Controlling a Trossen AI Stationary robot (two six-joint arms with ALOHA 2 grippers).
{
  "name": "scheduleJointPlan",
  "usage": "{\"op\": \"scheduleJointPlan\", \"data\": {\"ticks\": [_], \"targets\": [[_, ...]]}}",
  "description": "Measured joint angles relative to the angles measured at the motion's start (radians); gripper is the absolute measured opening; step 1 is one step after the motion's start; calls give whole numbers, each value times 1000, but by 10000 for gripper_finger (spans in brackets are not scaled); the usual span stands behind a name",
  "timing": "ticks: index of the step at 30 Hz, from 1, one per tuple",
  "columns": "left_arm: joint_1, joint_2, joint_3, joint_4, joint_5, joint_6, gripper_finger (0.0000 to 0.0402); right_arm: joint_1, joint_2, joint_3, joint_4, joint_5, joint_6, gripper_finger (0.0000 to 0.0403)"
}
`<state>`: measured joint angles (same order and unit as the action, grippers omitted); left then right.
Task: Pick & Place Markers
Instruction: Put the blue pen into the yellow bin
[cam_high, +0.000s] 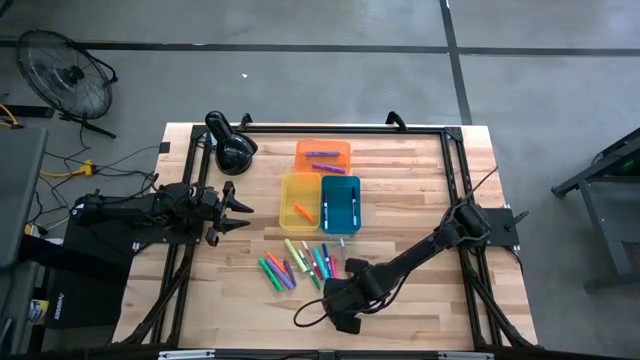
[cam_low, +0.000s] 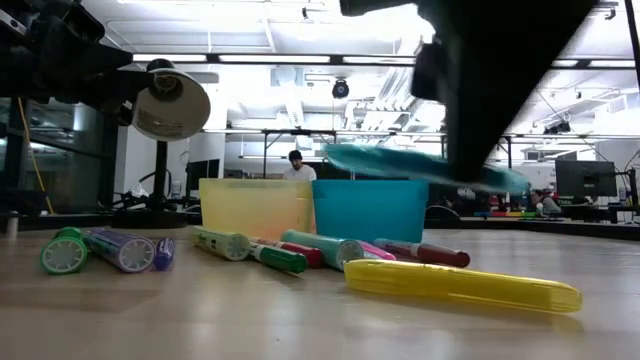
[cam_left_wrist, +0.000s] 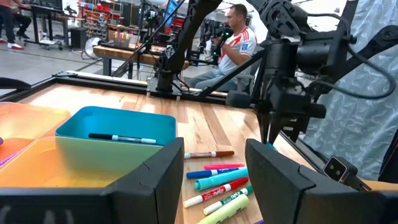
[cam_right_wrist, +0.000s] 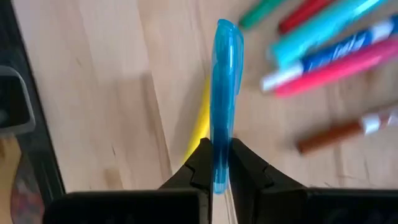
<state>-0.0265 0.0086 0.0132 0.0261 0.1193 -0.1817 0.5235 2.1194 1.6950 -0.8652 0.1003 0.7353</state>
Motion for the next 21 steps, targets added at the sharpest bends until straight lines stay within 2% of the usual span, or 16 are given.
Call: {"op": "scheduleJointPlan", "data": {"ticks": [13,21], "targets": [[0,0,0,0,0,0,170,-135,-13,0,241,54,-33,23],[0,0,0,0,0,0,170,-236,-21,1,293,133,-87,19]]}}
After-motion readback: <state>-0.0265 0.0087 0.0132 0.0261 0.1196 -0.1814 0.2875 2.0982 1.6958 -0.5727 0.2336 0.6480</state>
